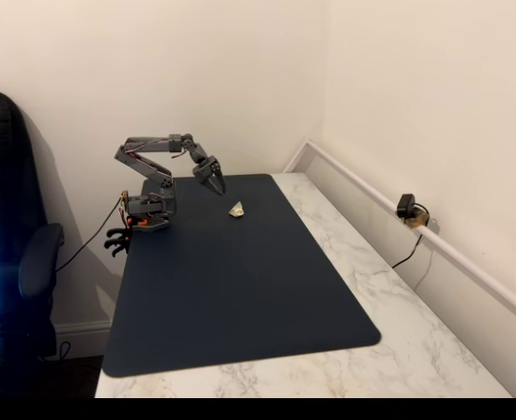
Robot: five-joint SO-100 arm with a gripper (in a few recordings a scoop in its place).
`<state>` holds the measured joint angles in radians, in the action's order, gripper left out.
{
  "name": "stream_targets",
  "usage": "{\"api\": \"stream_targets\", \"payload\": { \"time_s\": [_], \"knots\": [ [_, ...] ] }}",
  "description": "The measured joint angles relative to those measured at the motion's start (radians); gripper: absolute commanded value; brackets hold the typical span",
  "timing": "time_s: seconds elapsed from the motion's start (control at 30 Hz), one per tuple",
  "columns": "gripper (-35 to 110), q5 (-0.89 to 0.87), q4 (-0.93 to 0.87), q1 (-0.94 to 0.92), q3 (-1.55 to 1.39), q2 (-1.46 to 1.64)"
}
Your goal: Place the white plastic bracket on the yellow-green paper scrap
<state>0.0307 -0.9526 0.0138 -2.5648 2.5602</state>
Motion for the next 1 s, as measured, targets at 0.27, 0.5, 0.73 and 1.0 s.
{"api": "stream_targets", "payload": {
  "time_s": [0.27,0.5,0.73,1.0],
  "knots": [
    [0,-0.023,-0.092,-0.003,-0.219,0.38],
    [0,-0.078,-0.256,-0.002,-0.377,0.678],
    [0,-0.049,-0.267,-0.002,-0.391,0.712],
    [0,-0.034,-0.267,-0.003,-0.402,0.712]
  ]
}}
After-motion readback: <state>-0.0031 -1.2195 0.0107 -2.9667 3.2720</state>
